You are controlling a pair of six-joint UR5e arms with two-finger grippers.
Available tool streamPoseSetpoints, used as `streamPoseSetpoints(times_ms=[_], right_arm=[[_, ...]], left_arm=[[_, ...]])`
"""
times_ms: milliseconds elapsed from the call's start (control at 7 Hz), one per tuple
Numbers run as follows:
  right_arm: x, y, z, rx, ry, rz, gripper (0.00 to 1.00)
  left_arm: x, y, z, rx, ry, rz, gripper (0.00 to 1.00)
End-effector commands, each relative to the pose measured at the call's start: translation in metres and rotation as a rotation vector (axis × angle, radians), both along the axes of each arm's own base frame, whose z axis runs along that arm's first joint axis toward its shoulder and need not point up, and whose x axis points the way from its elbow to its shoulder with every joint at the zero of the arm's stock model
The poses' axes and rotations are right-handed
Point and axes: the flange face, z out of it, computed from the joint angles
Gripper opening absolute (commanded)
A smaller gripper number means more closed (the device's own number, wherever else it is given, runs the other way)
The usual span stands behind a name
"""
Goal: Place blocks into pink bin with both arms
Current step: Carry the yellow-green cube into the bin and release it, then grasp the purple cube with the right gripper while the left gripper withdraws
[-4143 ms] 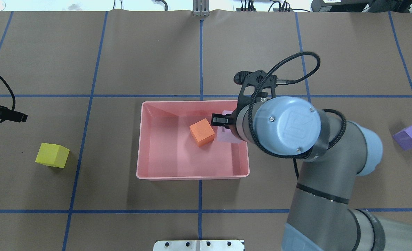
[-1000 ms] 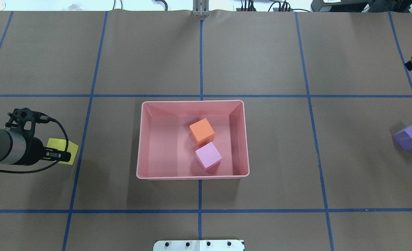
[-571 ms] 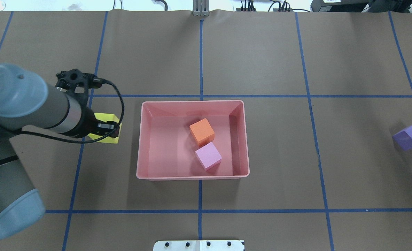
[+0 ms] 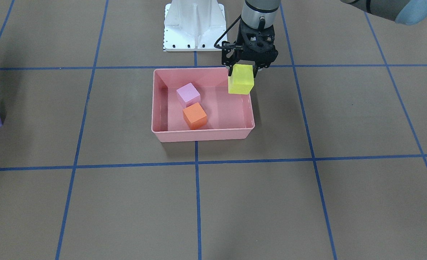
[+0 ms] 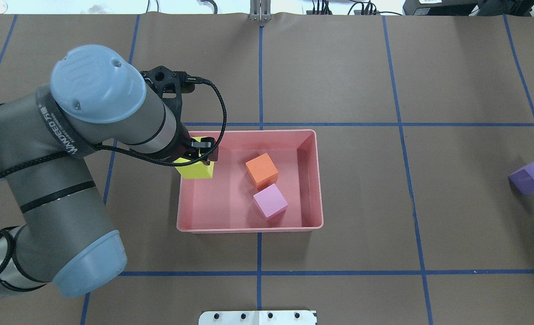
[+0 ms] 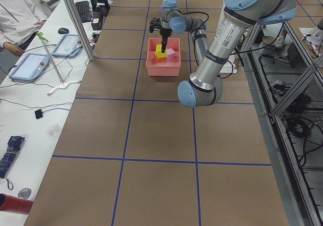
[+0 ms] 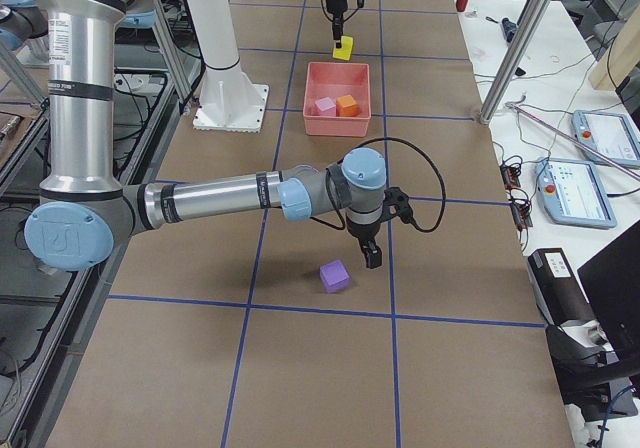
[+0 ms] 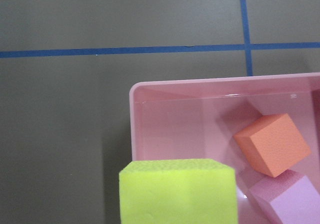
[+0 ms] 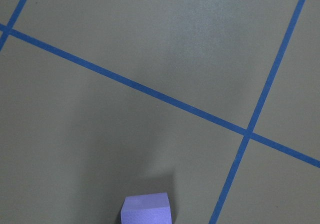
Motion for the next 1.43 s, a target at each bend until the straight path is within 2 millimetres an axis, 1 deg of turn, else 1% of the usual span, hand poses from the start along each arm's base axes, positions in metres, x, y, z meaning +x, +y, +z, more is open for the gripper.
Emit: streamPoseSetpoints(times_ms=[0,143,286,429,714,857,1000,1286], right_arm=[[0.003,0.025,0.022,-0.009,-0.020,0.060,0.99],[-0.001,0.046,0.042,-0.001,-0.053,0.127,0.99],[-0.008,0.056,0.077,0.023,-0.083,0.144,0.99],[-0.032,0.058,0.082,0.015,-0.113,0.176,0.99],[-0.079,0.060,0.075,0.156,-0.067,0.108,1.00],[-0.089,0.063,0.075,0.167,-0.070,0.084,1.00],[-0.094,0.068,0.078,0.162,-0.068,0.068,1.00],[-0.093,0.073,0.093,0.134,-0.054,0.065,1.00]], left_arm=[[-0.045,0.000,0.013,0.106,-0.088,0.085,1.00],[-0.050,-0.005,0.019,0.104,-0.098,0.076,1.00],[-0.050,-0.006,0.020,0.112,-0.102,0.081,1.00],[-0.051,-0.005,0.018,0.112,-0.099,0.081,1.00],[-0.050,-0.005,0.020,0.110,-0.101,0.081,1.00],[-0.049,-0.005,0.021,0.108,-0.103,0.083,1.00],[-0.050,-0.006,0.022,0.106,-0.104,0.080,1.00],[-0.050,-0.005,0.022,0.102,-0.103,0.078,1.00]])
